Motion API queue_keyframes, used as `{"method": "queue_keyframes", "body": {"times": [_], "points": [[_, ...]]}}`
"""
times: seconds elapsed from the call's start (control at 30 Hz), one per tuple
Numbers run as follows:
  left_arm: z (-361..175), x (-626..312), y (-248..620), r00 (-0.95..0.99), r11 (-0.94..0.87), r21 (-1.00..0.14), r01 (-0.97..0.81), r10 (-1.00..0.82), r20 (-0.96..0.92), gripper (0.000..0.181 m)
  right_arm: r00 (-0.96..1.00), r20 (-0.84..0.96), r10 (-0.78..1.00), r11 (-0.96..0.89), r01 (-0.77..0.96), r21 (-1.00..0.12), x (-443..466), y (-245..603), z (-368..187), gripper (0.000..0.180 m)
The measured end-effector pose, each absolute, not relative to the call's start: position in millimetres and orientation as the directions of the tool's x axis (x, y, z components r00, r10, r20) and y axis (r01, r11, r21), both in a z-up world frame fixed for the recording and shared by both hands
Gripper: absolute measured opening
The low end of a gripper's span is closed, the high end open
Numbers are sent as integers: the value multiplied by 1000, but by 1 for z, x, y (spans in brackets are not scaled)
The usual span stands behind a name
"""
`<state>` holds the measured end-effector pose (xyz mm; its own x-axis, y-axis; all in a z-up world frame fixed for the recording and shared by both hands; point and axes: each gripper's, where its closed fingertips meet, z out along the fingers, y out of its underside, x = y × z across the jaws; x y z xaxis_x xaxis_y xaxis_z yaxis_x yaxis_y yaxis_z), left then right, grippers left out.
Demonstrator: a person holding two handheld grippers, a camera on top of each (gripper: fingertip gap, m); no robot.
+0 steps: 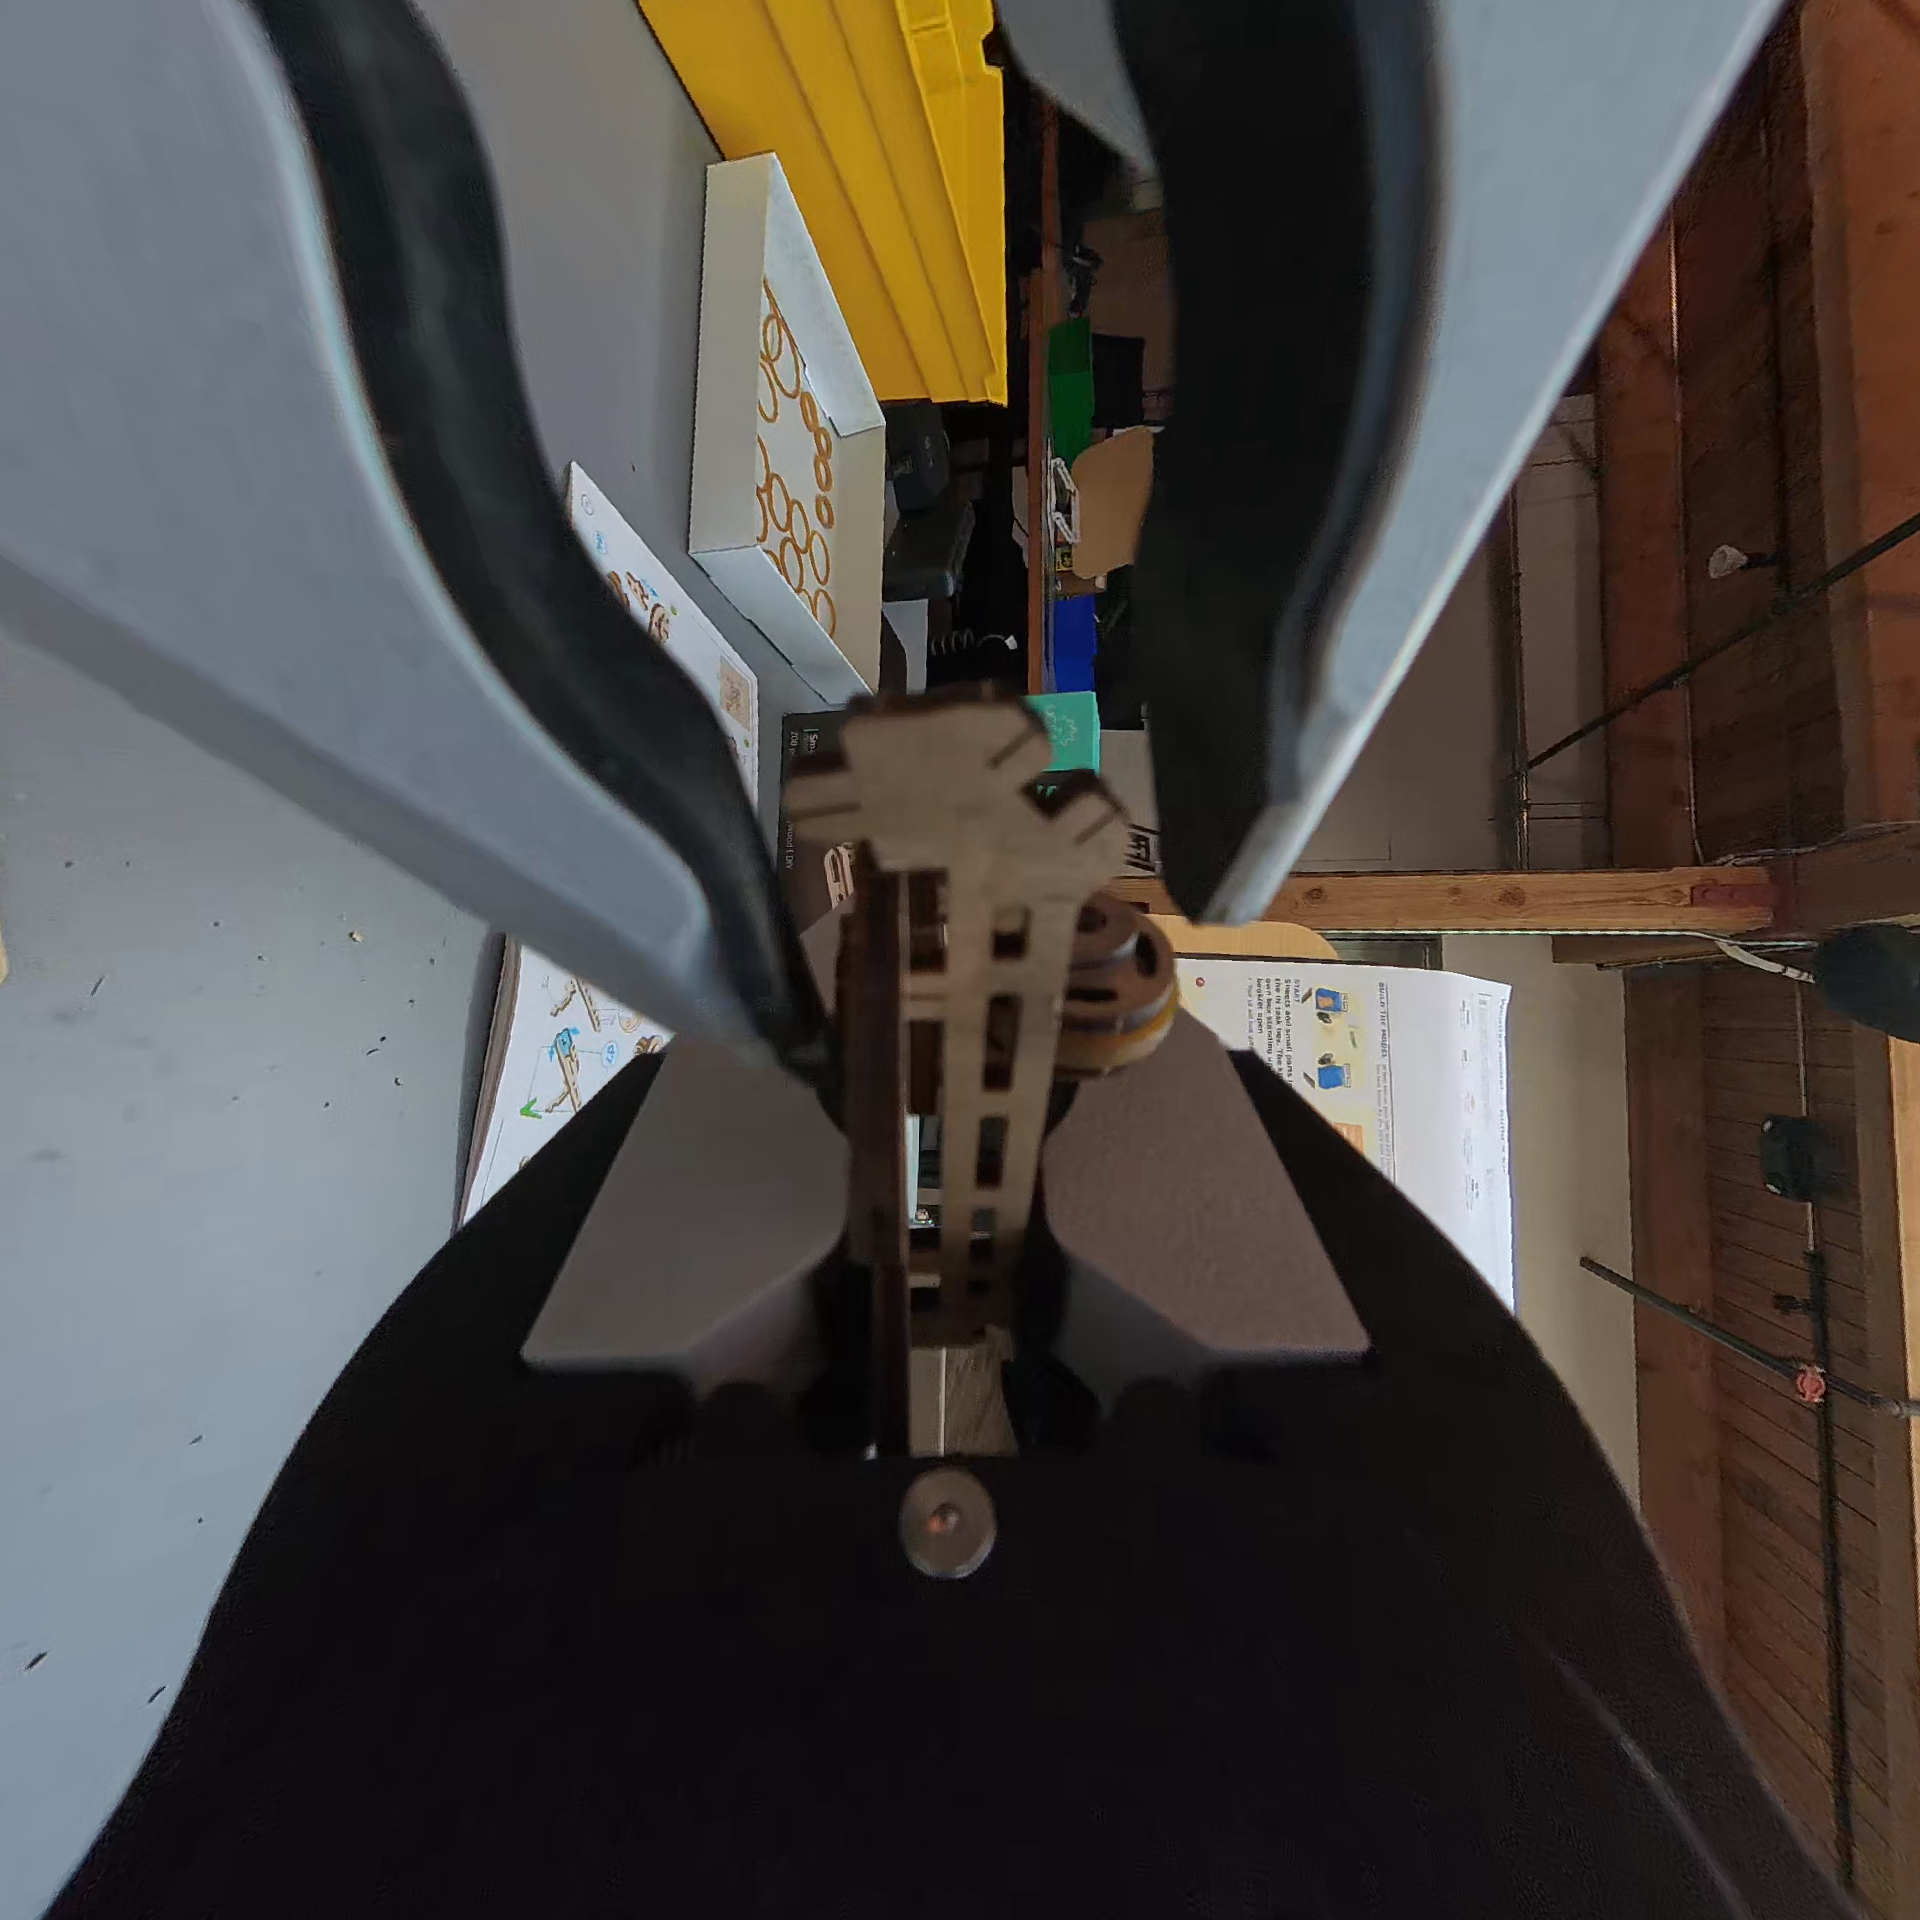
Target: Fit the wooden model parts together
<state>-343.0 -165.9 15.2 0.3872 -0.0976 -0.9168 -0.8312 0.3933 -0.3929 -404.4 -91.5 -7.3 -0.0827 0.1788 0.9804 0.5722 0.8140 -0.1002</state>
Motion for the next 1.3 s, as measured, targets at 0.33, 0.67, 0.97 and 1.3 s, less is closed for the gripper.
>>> {"method": "queue_keyframes", "body": {"times": [0.33,0.67,0.97,1.3], "points": [[13,-333,-171,266,405,-270,-874,-67,-962,17,-107,980,168,831,550,-82,-406,-97,-11,20],[18,-330,-177,340,439,-367,-820,-142,-930,17,-98,984,148,856,511,-77,-406,-104,-5,19],[14,-333,-173,304,416,-329,-848,-126,-944,17,-135,985,109,843,537,-20,-405,-97,-12,27],[13,-335,-173,313,404,-336,-851,-124,-942,17,-152,983,106,865,502,-16,-406,-100,-13,34]]}}
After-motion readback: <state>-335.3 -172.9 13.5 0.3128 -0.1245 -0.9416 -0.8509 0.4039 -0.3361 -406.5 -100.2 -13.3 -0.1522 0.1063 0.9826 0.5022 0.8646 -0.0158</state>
